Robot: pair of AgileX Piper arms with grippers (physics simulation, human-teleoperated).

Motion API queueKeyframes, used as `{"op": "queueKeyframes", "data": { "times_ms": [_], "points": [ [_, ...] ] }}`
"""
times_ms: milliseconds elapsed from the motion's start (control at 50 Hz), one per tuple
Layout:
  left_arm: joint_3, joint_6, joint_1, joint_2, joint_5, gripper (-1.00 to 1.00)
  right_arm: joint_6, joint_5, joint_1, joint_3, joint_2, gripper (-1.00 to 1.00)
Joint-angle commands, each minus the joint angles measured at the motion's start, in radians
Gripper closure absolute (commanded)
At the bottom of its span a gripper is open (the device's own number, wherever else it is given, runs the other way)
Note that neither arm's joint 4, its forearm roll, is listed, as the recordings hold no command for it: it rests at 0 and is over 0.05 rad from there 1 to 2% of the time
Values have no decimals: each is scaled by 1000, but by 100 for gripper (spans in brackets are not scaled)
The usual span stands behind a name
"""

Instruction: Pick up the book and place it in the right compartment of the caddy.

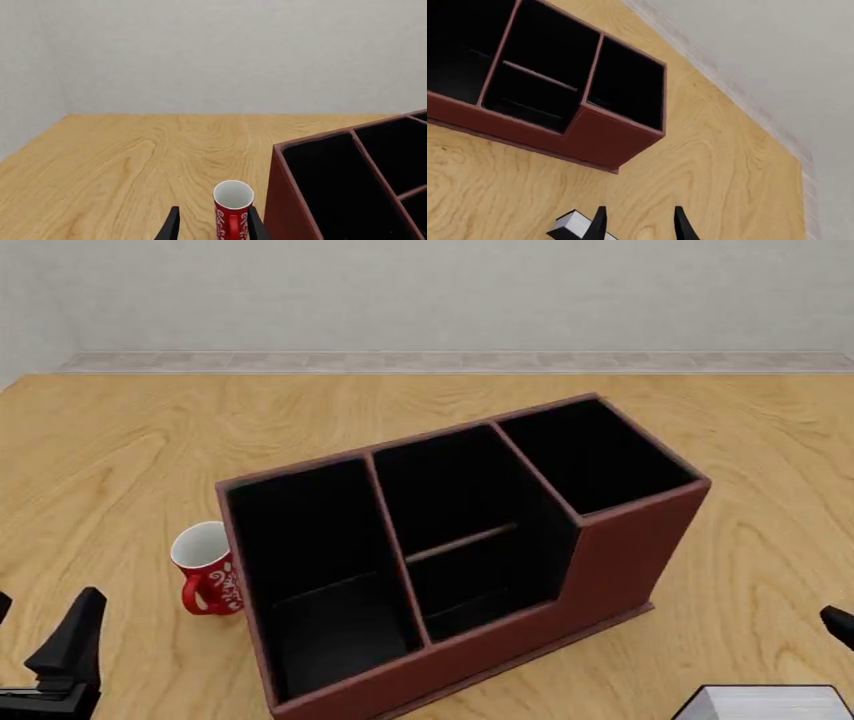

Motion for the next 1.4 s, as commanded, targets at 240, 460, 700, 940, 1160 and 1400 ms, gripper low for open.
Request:
{"op": "queueKeyframes", "data": {
  "times_ms": [240, 460, 700, 940, 1160, 1400],
  "points": [
    [8, 1, -5, 6, -12, -100, -56, 14, -18, 76, 78, -100],
    [11, 1, -5, 5, -14, -100, -35, 53, 27, 57, 118, -100],
    [8, 1, -10, 4, -10, -100, -55, 78, 35, 102, 120, -100],
    [7, 1, -10, 3, -8, -100, -63, 61, 44, 173, 127, -100],
    [13, 1, -10, 4, -15, -100, -70, 27, 48, 218, 149, -100],
    [8, 1, -10, 4, -10, -100, -53, -9, 62, 258, 180, -100]
  ]
}}
